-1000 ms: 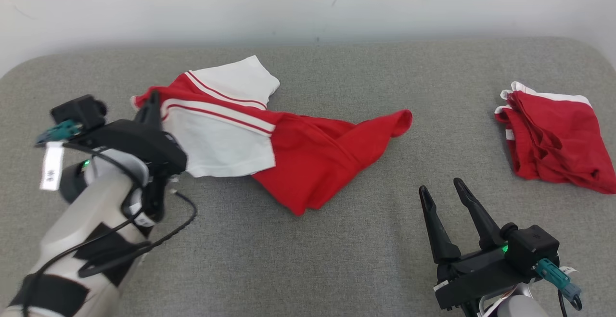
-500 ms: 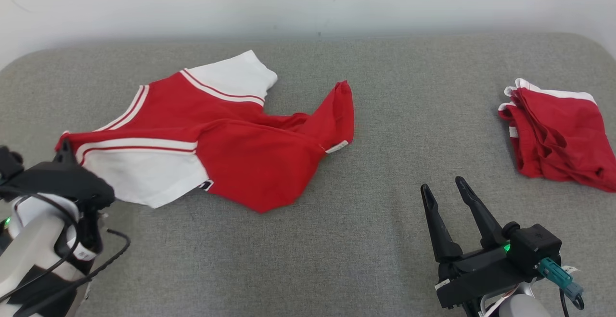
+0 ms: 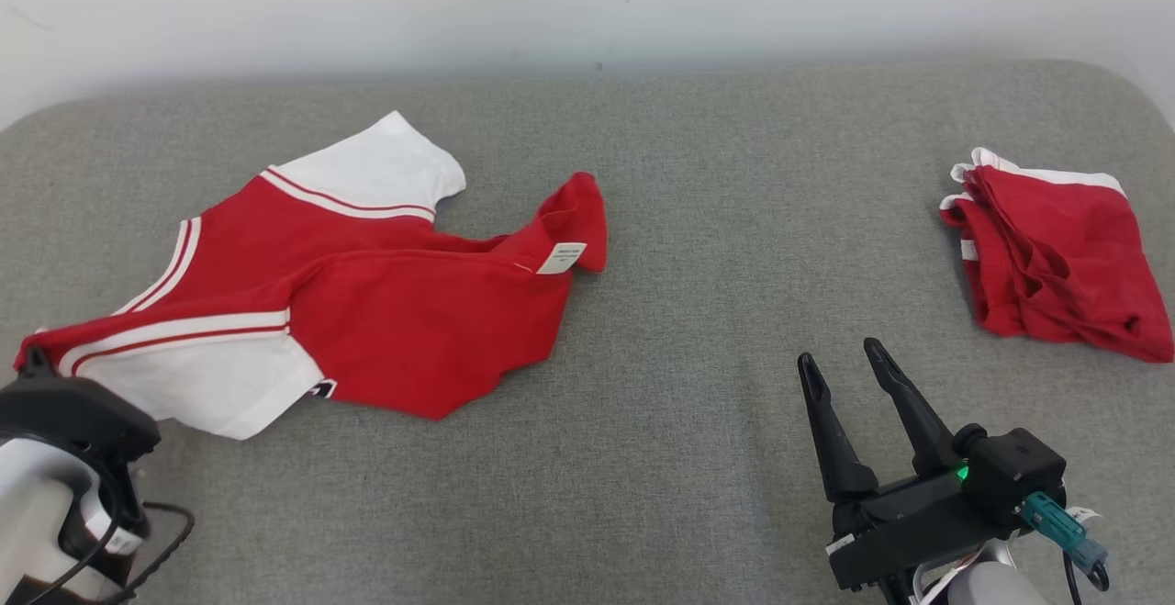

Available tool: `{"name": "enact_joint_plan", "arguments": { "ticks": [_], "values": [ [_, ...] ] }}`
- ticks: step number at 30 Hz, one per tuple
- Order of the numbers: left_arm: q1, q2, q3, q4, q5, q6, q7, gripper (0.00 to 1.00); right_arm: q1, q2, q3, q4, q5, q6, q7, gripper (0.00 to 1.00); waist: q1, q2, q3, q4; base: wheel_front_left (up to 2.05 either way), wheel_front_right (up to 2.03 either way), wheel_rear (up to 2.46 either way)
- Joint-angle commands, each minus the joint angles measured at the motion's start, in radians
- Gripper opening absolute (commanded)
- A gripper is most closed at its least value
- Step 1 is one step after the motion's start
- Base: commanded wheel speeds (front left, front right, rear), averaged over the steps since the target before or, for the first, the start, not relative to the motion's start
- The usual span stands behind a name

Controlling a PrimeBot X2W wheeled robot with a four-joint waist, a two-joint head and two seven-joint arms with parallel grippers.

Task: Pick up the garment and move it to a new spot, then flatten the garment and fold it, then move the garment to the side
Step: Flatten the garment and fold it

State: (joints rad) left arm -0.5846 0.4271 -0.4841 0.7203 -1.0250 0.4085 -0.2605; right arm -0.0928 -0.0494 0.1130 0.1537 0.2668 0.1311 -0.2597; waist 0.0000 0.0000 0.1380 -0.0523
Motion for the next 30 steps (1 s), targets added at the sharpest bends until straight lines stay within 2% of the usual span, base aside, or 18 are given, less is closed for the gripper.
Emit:
{"name": "enact_joint_plan", "arguments": {
  "ticks": [1, 4, 5, 6, 12, 19, 26, 30],
  "values": [
    [0.026, 0.009, 0.022, 0.014, 0.020, 0.003, -0.007, 0.00, -0.008, -0.003, 0.001, 0.000, -0.007, -0.001, -0.005, 1.00, 0.0000, 0.0000, -0.002, -0.004, 0.00, 0.00, 0.00],
    [0.042, -0.001, 0.021, 0.041, 0.033, -0.013, -0.007, 0.00, -0.006, -0.003, 0.003, 0.002, -0.005, -0.001, -0.005, 1.00, 0.0000, 0.0000, -0.005, -0.008, 0.00, 0.00, 0.00],
    [0.040, -0.006, 0.012, 0.053, 0.037, -0.035, -0.007, 0.72, -0.004, -0.003, 0.003, 0.003, -0.003, -0.001, -0.005, 1.00, 0.0000, 0.0000, -0.008, -0.007, 0.00, 0.00, 0.00],
    [0.039, -0.010, 0.008, 0.058, 0.035, -0.049, -0.007, 1.00, -0.002, -0.003, 0.002, 0.004, -0.003, -0.001, -0.005, 1.00, 0.0000, 0.0000, -0.009, -0.007, 0.00, 0.00, 0.00],
    [0.023, -0.018, -0.024, 0.088, 0.042, -0.097, 0.029, 1.00, 0.005, -0.003, 0.007, 0.005, 0.001, -0.001, -0.005, 1.00, 0.0000, 0.0000, -0.018, -0.005, 0.00, 0.00, 0.00],
    [0.028, -0.029, -0.065, 0.070, 0.023, -0.161, 0.131, 1.00, 0.017, -0.003, 0.001, 0.005, 0.006, -0.001, -0.005, 1.00, 0.0000, 0.0000, -0.035, 0.016, 0.00, 0.00, 0.00],
    [0.080, -0.029, -0.100, -0.010, 0.014, -0.132, 0.223, 1.00, 0.027, -0.003, -0.001, 0.007, 0.011, -0.001, -0.006, 1.00, 0.0000, 0.0000, -0.051, 0.046, 0.00, 0.00, 0.00],
    [0.110, -0.016, -0.101, -0.099, 0.038, -0.107, 0.183, 1.00, 0.032, -0.003, -0.005, 0.008, 0.014, -0.001, -0.006, 1.00, 0.0000, 0.0000, -0.058, 0.067, 0.00, 0.00, 0.00]
  ]
}}
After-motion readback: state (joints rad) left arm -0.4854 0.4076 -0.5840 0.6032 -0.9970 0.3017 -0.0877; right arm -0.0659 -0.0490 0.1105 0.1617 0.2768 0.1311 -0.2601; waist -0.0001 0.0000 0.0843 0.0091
